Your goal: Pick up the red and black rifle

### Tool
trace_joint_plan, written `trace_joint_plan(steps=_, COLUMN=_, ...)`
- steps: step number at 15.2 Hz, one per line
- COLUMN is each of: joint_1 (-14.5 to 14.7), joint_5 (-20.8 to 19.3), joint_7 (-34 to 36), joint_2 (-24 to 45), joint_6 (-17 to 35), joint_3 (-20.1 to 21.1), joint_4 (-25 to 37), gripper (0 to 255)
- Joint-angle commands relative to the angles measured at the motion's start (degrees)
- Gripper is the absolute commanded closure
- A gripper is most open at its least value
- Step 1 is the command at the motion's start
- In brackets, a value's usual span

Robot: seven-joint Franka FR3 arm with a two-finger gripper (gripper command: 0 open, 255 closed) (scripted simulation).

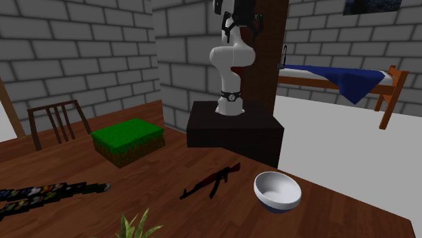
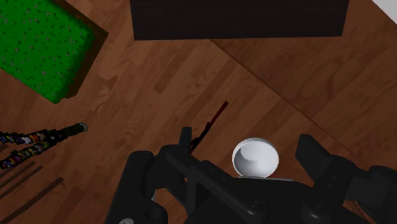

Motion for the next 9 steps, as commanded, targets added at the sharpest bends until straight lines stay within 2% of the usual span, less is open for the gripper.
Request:
trace_joint_plan(steps=1, joint_1=0.0, joint_5=0.0, joint_7=0.0, joint_2=0.0, joint_6=0.0, joint_3=0.0, joint_4=0.0, gripper=0)
trace_joint_plan(steps=9, joint_1=-2.4, joint_5=0.1, joint_7=6.5, joint_2=9.6, joint_6=18.9, joint_3=0.7, joint_4=-7.5, gripper=0)
